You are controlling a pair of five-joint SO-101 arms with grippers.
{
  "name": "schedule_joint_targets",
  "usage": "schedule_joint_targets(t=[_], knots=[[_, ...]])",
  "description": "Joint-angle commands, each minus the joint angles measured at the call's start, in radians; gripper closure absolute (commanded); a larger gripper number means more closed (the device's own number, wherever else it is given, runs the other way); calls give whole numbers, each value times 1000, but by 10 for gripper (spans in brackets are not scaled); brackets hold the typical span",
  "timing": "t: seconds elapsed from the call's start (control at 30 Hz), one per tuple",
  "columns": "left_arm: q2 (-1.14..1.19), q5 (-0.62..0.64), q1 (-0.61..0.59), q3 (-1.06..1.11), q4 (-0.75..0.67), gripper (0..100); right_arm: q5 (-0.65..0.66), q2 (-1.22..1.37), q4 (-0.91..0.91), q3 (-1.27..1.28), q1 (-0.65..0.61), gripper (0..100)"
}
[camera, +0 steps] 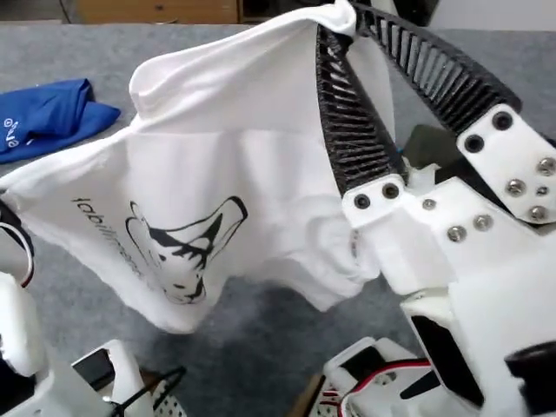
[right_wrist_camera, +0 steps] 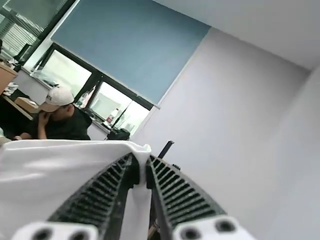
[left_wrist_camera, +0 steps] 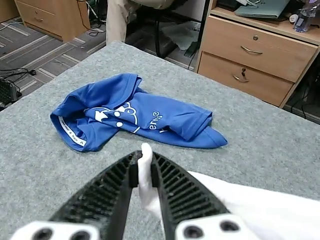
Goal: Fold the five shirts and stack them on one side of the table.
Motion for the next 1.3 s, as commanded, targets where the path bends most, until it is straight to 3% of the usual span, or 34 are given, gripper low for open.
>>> schedule_joint_targets(t=[0.0,0.23,0.6,0.9,1.0,1.27], knots=[[-44,-2,-15,-8,-15,981,38,-7,-34,-42,-10,995],[-183,-8,-15,2,-95,981,95,-13,18,-130,-10,995],[-216,-8,-12,58,-86,981,69,-8,236,-229,-7,995],[-208,-8,-9,140,-106,981,23,2,199,-7,-5,995],[-206,-2,-8,278,-235,981,23,2,112,136,-5,995],[-205,0,52,724,-769,981,20,2,-282,596,124,995]])
